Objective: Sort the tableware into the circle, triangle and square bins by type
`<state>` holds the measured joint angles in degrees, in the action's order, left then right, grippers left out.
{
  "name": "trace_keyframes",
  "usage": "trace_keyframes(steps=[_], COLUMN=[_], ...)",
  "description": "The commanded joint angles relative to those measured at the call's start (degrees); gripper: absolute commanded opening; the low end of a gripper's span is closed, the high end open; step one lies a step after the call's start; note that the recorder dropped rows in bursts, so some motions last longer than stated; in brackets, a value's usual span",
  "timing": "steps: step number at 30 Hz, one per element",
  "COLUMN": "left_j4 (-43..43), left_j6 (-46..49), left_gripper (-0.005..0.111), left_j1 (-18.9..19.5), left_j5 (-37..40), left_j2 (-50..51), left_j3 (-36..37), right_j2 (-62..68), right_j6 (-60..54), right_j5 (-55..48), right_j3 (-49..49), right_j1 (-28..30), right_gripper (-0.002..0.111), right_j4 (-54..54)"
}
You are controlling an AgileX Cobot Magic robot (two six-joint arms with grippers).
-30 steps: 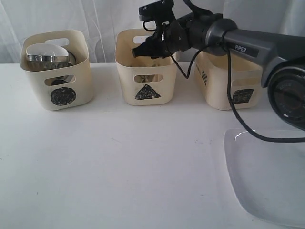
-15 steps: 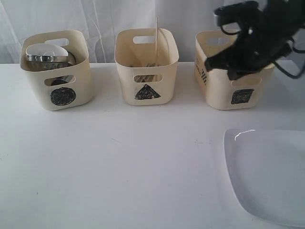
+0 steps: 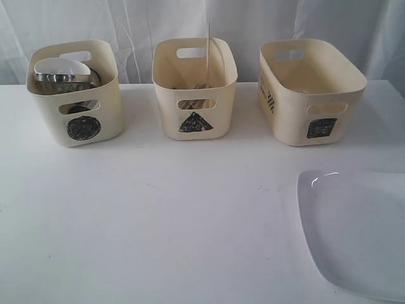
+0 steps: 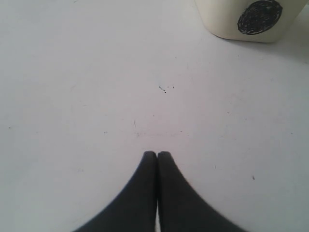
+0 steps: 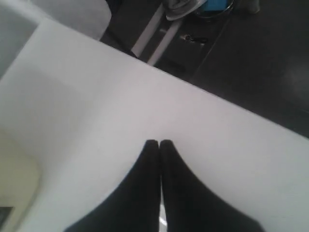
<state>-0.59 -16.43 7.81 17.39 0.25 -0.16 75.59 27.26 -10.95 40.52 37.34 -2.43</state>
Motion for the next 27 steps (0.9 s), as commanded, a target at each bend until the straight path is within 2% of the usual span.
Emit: trace_keyframes(steps=[1,5,7,9,11,14,17,20,24,27], left_j4=[-0.63,-0.63,-0.63,-0.63,-0.63,-0.63,-0.63,-0.63,-0.63,-0.63], left_j6=[-0.02,-0.02,-0.02,-0.02,-0.02,-0.02,-0.02,-0.02,-0.02,-0.02], left_gripper=[0.0,0.0,0.0,0.0,0.0,0.0,0.0,0.0,0.0,0.0], left_j1=[0.02,0.02,0.02,0.02,0.02,0.02,0.02,0.02,0.02,0.02], left_j5=[0.64,0.64,0.64,0.64,0.64,0.64,0.64,0.64,0.64,0.64], left_j2=[-0.25,-0.25,-0.25,-0.25,-0.25,-0.25,-0.25,-0.25,-0.25,-0.25], left_j3=[0.16,0.16,0.16,0.16,0.16,0.16,0.16,0.16,0.16,0.16], right_j2=[9.79,19.58,23.76,26.55,28.28,29.32,29.59,31.11,33.37,34.67], right_j6=[-22.73,-58.44,-80.07,-88.9,-90.16,-91.65,-96.57,-95.49,-95.35,-95.35], right_j5=[-5.01,-18.56,-32.4,-43.92,-49.33,-51.56,-47.42,-44.81,-48.01,-49.32], right_j3=[1.76,9.93,15.81,20.89,25.68,29.9,30.16,29.81,28.27,28.03], right_j1=[1.0,1.51,2.24,2.73,3.14,3.24,3.24,3.24,3.24,3.24], right_gripper=[0.0,0.0,0.0,0.0,0.0,0.0,0.0,0.002,0.017,0.035], right_j4=[-3.98,-22.11,-33.45,-39.28,-43.2,-44.41,-44.51,-43.17,-41.24,-41.24])
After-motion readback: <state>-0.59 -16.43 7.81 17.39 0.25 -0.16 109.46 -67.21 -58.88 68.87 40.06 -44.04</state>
